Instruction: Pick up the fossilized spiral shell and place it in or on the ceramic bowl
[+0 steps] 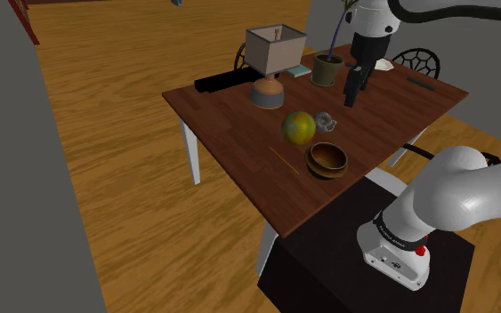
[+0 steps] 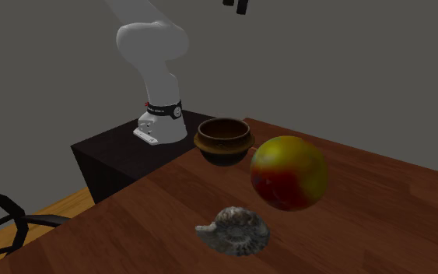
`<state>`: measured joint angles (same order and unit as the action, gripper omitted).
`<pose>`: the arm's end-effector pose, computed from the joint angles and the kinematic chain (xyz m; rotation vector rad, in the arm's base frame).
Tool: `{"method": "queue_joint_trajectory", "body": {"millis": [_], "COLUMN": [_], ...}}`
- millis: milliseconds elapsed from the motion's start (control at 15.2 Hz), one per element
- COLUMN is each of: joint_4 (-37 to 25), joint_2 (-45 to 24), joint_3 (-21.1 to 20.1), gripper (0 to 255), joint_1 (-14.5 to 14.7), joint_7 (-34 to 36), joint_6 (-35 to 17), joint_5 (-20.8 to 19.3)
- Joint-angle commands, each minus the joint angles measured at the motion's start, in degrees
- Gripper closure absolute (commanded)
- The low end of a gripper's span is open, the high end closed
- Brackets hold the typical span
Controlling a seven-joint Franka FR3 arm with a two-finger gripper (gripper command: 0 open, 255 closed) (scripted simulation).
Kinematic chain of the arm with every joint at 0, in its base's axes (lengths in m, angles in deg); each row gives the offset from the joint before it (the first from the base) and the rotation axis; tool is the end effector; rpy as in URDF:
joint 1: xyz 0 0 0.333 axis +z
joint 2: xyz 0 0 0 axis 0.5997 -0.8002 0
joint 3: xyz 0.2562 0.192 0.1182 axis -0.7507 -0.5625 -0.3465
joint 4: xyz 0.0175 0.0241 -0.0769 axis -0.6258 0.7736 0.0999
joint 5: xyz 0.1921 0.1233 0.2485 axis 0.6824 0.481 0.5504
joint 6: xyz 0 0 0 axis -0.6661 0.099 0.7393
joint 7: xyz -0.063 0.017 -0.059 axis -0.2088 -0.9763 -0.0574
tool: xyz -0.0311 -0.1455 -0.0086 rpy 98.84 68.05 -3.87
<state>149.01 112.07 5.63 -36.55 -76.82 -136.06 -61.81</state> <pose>0.2312 -0.0132 0.5455 3.0184 0.2097 -0.2040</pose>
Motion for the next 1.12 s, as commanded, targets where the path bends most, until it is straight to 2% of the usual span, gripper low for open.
{"method": "queue_joint_trajectory", "body": {"millis": [0,528,1056], "joint_4": [0.0,5.1,4.7], "joint_2": [0.0,-6.1,-18.2], "joint_3": [0.0,8.8,17.5], "gripper": [0,0,0], "joint_1": [0.0,-2.5,-4.2], "joint_7": [0.0,-9.4,-18.9], "joint_6": [0.0,-13.2,-27.0], "joint_5": [0.0,-5.5,-8.1]}}
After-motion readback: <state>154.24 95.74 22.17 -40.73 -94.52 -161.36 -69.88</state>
